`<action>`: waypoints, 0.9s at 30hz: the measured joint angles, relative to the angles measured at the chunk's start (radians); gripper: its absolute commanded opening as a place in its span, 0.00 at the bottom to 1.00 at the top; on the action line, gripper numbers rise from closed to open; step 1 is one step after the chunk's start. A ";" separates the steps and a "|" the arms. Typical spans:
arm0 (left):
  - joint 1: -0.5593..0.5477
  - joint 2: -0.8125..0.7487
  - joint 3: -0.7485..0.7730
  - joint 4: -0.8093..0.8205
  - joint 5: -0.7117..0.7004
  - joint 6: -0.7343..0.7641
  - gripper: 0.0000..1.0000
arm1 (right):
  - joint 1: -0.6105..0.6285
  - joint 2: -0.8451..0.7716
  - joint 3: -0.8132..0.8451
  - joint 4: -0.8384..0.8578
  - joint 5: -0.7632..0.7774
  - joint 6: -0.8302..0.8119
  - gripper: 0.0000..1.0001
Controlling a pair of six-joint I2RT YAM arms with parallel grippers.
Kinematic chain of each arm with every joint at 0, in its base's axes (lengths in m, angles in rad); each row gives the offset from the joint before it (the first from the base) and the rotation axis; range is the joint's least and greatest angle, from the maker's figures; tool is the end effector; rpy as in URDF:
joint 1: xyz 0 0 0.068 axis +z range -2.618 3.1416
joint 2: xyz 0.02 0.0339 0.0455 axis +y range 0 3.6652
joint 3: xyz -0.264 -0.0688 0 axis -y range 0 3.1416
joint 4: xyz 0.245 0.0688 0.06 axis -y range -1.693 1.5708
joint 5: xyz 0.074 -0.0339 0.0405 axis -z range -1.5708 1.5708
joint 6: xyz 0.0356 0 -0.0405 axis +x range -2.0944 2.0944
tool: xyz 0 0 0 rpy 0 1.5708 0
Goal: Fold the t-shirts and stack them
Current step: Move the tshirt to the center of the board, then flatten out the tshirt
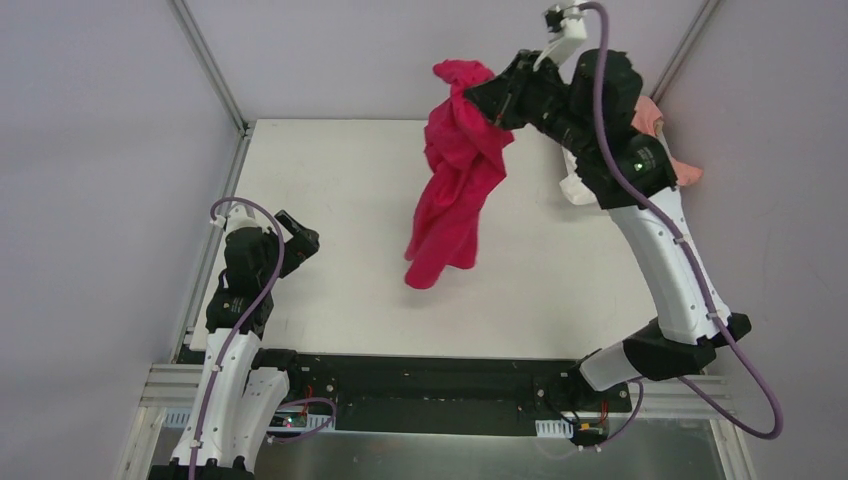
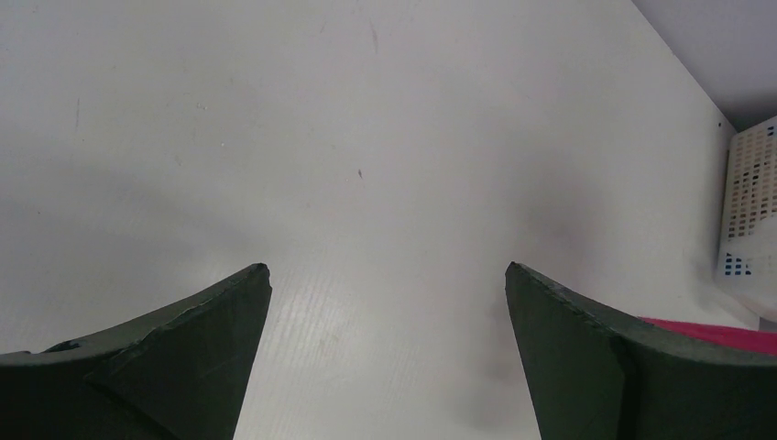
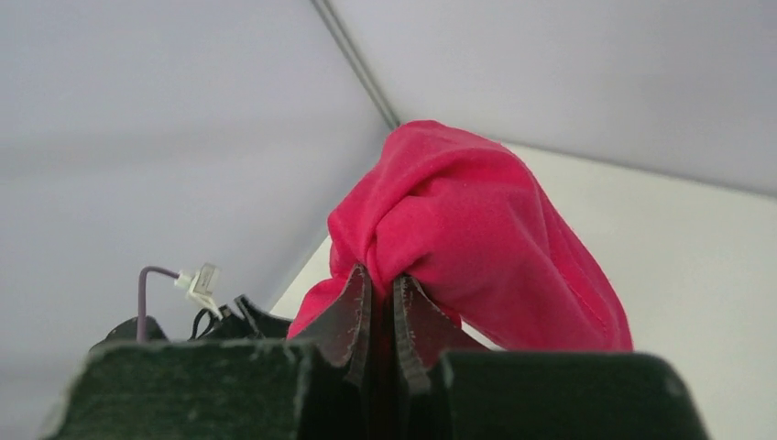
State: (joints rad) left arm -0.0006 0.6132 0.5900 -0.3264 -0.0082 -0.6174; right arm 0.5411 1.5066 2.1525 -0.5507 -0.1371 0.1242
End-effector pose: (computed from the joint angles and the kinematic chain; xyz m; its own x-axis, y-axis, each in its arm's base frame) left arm 0.1534 0.0002 0.2822 -0.2752 -0.5787 -0.7677 -0.2041 0.8155 -0.5416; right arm 0.2301 0.1439 0.5827 0.0032 0.1451 -0.9894 -0.6321 0.7670 0.1104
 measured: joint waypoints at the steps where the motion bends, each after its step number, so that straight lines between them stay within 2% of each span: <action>1: 0.000 0.000 0.000 0.000 0.000 0.000 1.00 | 0.034 -0.011 -0.048 0.023 0.010 0.013 0.00; 4: 0.000 0.000 0.000 0.000 0.004 0.000 1.00 | 0.084 -0.053 -0.225 0.071 0.064 0.079 0.00; 7: 0.000 0.005 0.000 0.000 0.010 0.000 1.00 | 0.079 -0.124 -0.482 0.124 0.180 0.154 0.00; 9: 0.000 0.015 0.000 0.000 0.019 0.000 1.00 | 0.057 -0.169 -0.673 0.139 0.250 0.204 0.12; 10: 0.000 0.019 0.000 0.000 0.024 0.000 1.00 | 0.037 -0.186 -0.763 0.142 0.274 0.228 0.30; 12: 0.000 0.040 0.000 0.000 0.034 -0.001 1.00 | -0.020 -0.200 -0.907 0.141 0.303 0.268 0.54; 13: 0.000 0.054 0.000 0.000 0.038 -0.001 1.00 | -0.067 -0.200 -0.981 0.134 0.321 0.283 0.88; 14: 0.000 0.070 0.000 0.001 0.047 -0.001 1.00 | -0.110 -0.200 -1.037 0.121 0.343 0.304 0.98; 17: 0.000 0.132 0.001 0.010 0.081 -0.002 1.00 | -0.201 -0.204 -1.124 0.074 0.433 0.327 1.00; 21: -0.013 0.269 0.017 0.038 0.158 -0.003 1.00 | -0.201 -0.282 -1.164 0.079 0.496 0.311 1.00; 27: -0.201 0.543 0.126 0.067 0.153 0.000 1.00 | -0.195 -0.502 -1.287 0.201 0.469 0.260 1.00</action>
State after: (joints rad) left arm -0.2012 1.1561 0.7158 -0.2596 0.1444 -0.6174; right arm 0.3466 1.0050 0.8658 -0.3500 0.3321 0.3840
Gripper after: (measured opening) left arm 0.999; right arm 0.993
